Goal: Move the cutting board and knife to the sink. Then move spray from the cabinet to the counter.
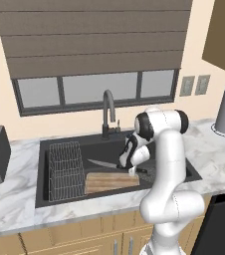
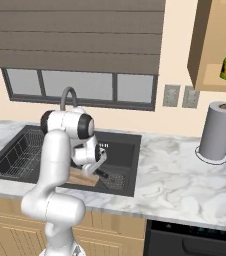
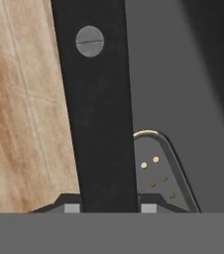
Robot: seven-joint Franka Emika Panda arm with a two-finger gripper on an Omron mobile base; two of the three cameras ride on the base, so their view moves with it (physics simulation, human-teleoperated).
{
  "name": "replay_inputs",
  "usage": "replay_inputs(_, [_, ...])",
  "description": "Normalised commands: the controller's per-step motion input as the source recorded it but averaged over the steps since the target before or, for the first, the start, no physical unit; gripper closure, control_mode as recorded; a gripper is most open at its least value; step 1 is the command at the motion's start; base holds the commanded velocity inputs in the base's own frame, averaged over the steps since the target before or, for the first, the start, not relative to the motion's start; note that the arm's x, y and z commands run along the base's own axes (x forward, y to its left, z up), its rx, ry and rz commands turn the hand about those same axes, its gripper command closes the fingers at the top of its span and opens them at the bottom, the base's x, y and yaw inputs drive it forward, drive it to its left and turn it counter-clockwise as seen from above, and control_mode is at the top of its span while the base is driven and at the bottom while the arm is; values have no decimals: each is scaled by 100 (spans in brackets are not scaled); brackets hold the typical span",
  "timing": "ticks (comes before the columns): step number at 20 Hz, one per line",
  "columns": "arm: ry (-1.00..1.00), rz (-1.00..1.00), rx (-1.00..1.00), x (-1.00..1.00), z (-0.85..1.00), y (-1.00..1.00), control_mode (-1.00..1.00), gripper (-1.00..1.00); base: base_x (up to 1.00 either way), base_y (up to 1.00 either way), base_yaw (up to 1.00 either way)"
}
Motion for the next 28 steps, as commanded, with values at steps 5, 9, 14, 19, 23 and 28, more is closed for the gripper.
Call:
replay_inputs(5, [-4,0,2,21,-23,0,-100,100,0,0,0])
replay_inputs(9, [0,0,0,16,-38,0,-100,100,0,0,0])
replay_inputs(14, [0,0,-1,7,-40,6,-100,100,0,0,0])
replay_inputs(19, [0,0,-1,0,-16,9,-100,100,0,0,0])
replay_inputs(23, [0,0,0,0,0,0,-100,100,0,0,0])
replay_inputs(28, [0,0,0,0,0,0,-100,-100,0,0,0])
